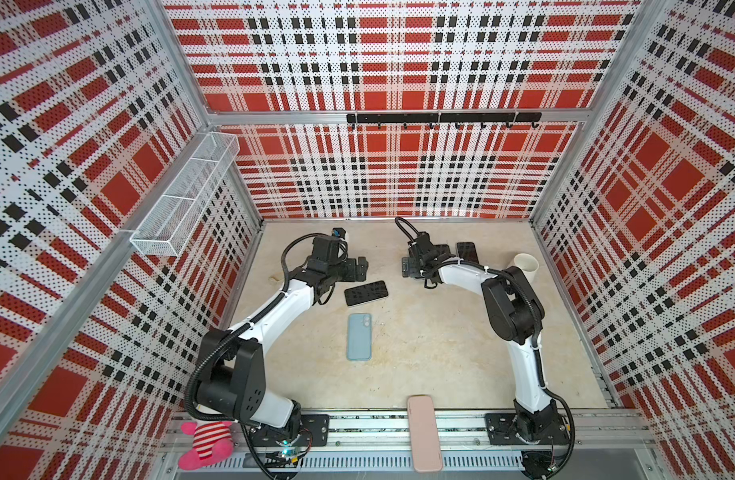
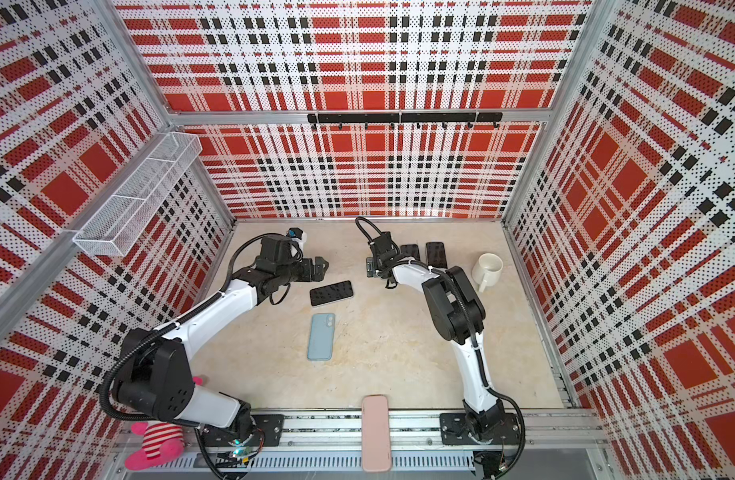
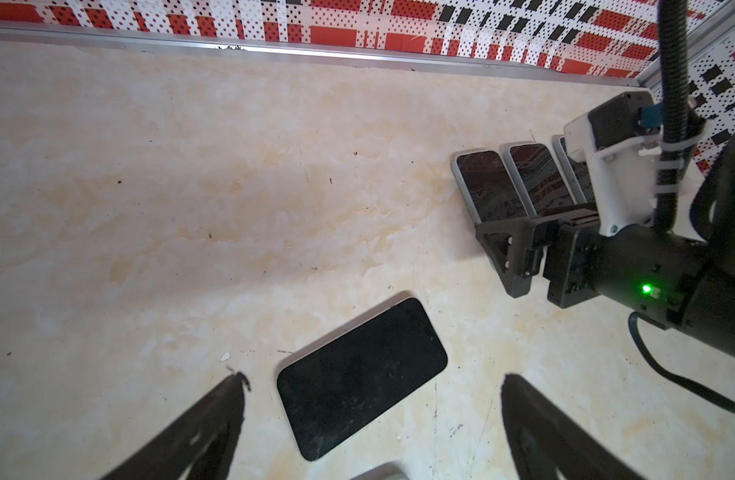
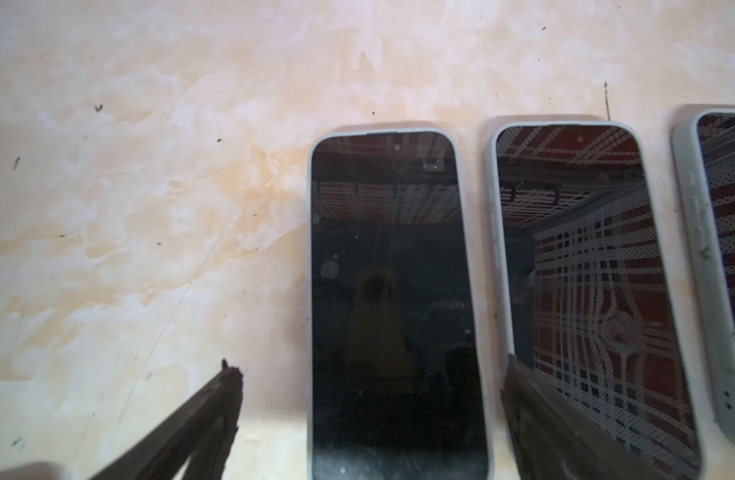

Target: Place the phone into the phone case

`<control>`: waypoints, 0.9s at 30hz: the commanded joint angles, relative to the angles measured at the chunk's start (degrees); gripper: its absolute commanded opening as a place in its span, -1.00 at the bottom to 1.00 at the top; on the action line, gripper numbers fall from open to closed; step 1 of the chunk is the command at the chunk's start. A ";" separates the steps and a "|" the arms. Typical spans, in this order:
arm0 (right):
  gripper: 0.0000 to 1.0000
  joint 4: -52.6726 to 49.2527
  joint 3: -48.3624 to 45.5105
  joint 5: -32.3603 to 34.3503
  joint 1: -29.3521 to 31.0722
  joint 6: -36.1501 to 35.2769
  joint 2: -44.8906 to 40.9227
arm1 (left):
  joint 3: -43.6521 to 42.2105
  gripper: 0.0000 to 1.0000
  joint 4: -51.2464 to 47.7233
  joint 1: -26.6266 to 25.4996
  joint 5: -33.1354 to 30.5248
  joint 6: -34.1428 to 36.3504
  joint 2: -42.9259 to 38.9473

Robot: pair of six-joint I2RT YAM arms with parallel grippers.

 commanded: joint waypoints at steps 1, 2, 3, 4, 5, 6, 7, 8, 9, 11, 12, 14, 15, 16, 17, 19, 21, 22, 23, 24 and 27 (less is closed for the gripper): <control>0.99 -0.42 -1.91 2.09 0.67 0.59 -6.94 | -0.47 0.96 1.18 0.53 -0.76 -0.10 0.46; 1.00 -0.49 -4.10 2.52 0.90 2.01 -9.33 | -0.63 0.96 1.14 0.52 -2.09 -0.56 0.42; 0.99 0.22 -6.59 3.02 1.09 3.53 -11.48 | -0.59 0.96 0.83 0.53 -2.85 -0.50 0.44; 1.00 1.86 -9.56 2.87 1.16 5.30 -13.94 | -0.44 0.96 0.37 0.54 -3.71 -0.26 0.48; 1.00 3.05 -11.58 1.89 1.07 6.19 -15.93 | -0.44 0.96 0.10 0.53 -4.29 -0.25 0.55; 1.00 2.58 -12.02 1.79 0.89 7.92 -16.94 | -0.30 0.96 0.00 0.53 -4.48 -0.23 0.62; 1.00 0.73 -11.64 2.42 0.86 8.32 -17.87 | -0.36 0.96 -0.17 0.53 -4.59 -0.20 0.74; 1.00 -1.24 -11.20 3.32 0.86 7.56 -18.54 | -0.36 0.96 -0.24 0.44 -4.62 -0.21 0.91; 1.00 -2.02 -11.23 3.74 0.86 6.52 -19.32 | -0.27 0.96 -0.39 0.36 -4.75 -0.15 1.03; 0.99 -1.95 -12.62 3.99 0.86 2.25 -21.49 | -0.31 0.96 -0.49 -0.11 -5.23 0.35 1.58; 1.00 -1.43 -13.66 4.08 0.77 1.44 -22.38 | -0.32 0.96 -0.57 -0.37 -5.60 0.49 1.89; 1.00 1.53 -16.40 4.19 0.55 1.26 -24.61 | -0.06 0.96 -0.58 -0.93 -4.82 1.78 2.79; 1.00 2.65 -17.58 3.88 0.50 1.00 -25.58 | 0.19 0.96 -0.65 -1.28 -4.61 2.52 3.41; 0.97 3.05 -18.28 4.01 0.50 0.88 -26.25 | 0.57 0.96 -0.83 -1.61 -4.33 3.26 4.05; 0.95 2.98 -18.52 4.23 0.54 0.87 -26.62 | 0.98 0.97 -1.00 -1.75 -3.69 4.14 4.67; 0.95 2.32 -18.72 3.71 0.48 -0.56 -27.32 | 1.84 1.00 -1.53 -2.18 -3.85 5.61 5.67; 1.00 1.41 -18.67 2.38 0.27 -2.35 -27.93 | 3.65 0.99 -3.63 -2.52 -5.57 6.82 7.14; 1.00 1.06 -18.81 1.54 -0.05 -2.58 -28.31 | 4.95 0.98 -5.50 -2.63 -6.41 7.02 8.17; 1.00 1.00 -19.18 0.95 -0.46 -2.49 -28.78 | 6.20 0.98 -7.17 -2.87 -6.94 7.19 9.16; 1.00 1.28 -19.80 -0.36 -1.13 -2.26 -29.34 | 7.33 0.98 -9.50 -3.38 -7.74 7.35 10.05; 1.00 2.66 -22.18 -5.17 -3.77 -0.71 -31.25 | 9.49 0.98 -17.62 -6.46 -11.35 5.40 12.05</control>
